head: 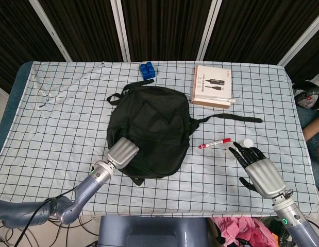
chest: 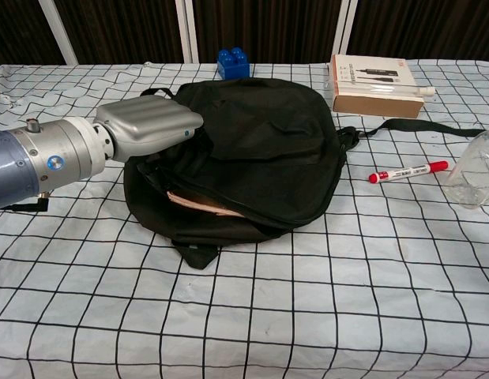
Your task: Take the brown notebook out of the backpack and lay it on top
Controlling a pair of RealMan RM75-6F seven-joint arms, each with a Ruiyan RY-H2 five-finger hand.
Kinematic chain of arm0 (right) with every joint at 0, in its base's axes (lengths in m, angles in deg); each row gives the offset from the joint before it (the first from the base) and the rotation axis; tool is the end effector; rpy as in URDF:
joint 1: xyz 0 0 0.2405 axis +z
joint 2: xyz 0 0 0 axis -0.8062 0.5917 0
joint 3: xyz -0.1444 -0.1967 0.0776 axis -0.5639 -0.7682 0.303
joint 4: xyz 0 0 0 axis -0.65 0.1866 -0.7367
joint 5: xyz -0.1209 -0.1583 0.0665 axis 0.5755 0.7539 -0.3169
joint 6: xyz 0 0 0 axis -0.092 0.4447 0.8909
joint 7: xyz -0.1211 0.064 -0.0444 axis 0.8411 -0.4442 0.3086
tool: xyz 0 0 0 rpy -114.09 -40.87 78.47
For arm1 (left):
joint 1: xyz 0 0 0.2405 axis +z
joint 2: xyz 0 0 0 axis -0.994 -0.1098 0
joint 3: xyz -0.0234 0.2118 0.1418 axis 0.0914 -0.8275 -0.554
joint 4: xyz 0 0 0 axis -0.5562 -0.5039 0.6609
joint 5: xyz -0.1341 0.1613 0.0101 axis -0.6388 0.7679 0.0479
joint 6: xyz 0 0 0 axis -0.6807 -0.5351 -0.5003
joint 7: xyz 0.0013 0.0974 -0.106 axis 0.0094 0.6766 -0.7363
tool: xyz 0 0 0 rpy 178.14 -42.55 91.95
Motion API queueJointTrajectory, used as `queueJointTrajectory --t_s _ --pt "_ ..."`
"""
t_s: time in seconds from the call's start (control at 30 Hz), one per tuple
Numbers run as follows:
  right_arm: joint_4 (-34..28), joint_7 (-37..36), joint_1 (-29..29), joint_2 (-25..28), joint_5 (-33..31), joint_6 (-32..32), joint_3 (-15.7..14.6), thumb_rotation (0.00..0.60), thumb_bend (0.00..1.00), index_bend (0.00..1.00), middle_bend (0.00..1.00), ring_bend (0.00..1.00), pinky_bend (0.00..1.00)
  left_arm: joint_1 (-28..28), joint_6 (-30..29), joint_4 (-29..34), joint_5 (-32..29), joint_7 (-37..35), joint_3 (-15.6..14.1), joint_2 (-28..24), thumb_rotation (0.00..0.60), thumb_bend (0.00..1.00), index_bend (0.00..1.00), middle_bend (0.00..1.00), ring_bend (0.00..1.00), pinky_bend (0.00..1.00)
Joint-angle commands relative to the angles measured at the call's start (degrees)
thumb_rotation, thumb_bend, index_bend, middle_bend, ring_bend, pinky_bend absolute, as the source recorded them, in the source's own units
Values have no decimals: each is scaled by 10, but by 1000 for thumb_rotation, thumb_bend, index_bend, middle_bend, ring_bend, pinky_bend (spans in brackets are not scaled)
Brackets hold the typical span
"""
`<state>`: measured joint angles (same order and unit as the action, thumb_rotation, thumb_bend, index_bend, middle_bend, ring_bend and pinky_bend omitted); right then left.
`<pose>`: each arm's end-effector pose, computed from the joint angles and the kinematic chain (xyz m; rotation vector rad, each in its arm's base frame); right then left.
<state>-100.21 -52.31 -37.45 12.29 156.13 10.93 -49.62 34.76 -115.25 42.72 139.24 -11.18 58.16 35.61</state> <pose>-0.2407 -0.2191 0.1361 1.8182 -0.6328 0.9046 -0.0997 0.3209 -0.0502 -2.1530 -0.5673 -0.8479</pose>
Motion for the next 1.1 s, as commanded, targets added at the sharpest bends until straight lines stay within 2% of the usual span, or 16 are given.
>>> queueJointTrajectory --t_s 0.03,0.8,0.9,1.1 --pt "0 1 0 -1 -1 0 1 600 197 0 38 166 187 0 2 1 -1 0 -1 -1 600 387 611 666 480 367" --pt "0 -6 3 1 -6 3 0 600 198 0 50 183 190 1 1 -22 18 -26 -6 12 600 387 621 682 491 372" --pt "-22 -25 5 15 -6 15 -7 600 198 0 56 208 197 -2 -3 -31 17 -35 6 14 600 387 626 685 494 377" --pt "-62 -33 8 47 22 20 -20 600 198 0 56 209 197 -17 -8 -73 -1 -67 55 30 600 387 629 686 496 383"
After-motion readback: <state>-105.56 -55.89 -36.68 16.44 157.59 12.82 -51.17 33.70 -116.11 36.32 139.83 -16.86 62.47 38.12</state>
